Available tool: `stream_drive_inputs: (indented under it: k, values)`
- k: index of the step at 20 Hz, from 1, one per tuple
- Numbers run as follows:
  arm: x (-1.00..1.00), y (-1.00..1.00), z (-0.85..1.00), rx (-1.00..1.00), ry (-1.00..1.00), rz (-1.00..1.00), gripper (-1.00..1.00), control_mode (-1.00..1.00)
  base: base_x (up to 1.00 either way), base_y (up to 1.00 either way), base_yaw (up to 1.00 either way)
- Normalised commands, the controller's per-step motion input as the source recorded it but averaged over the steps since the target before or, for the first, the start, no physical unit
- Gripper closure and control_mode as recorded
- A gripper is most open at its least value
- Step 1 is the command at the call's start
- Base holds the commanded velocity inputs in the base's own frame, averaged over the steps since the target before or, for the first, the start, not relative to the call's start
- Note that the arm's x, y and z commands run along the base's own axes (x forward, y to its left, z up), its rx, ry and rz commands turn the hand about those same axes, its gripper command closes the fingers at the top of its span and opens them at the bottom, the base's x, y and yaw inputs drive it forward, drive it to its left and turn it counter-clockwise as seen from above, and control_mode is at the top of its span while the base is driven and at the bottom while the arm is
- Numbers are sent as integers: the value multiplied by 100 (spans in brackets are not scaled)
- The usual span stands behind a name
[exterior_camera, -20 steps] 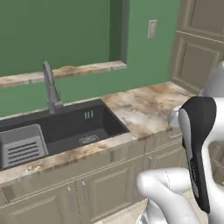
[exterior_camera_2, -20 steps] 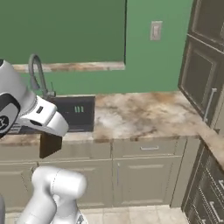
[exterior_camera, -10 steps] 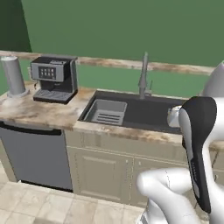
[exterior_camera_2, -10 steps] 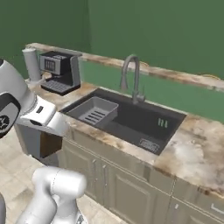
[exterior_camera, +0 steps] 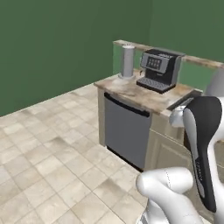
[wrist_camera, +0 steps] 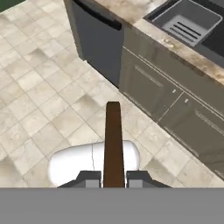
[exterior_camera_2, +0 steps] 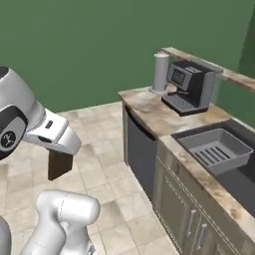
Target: Start the toaster. Once the lever pops up, take the bread to the plate on the dining counter.
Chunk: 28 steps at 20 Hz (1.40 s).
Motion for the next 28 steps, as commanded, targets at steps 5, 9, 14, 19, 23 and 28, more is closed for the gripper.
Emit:
stream_drive_inputs:
  k: [5,9,14,19,23,28]
  values:
    - [0,0,0,0,0,0,100,100,11,100,65]
    - [0,0,0,0,0,0,100,100,63,100,30]
    - [0,0,0,0,0,0,100,100,53,98,47]
    - [0,0,0,0,0,0,100,100,0,44,93]
    - [0,0,0,0,0,0,100,100,13,27,91]
    - [0,0,0,0,0,0,100,100,88,12,28]
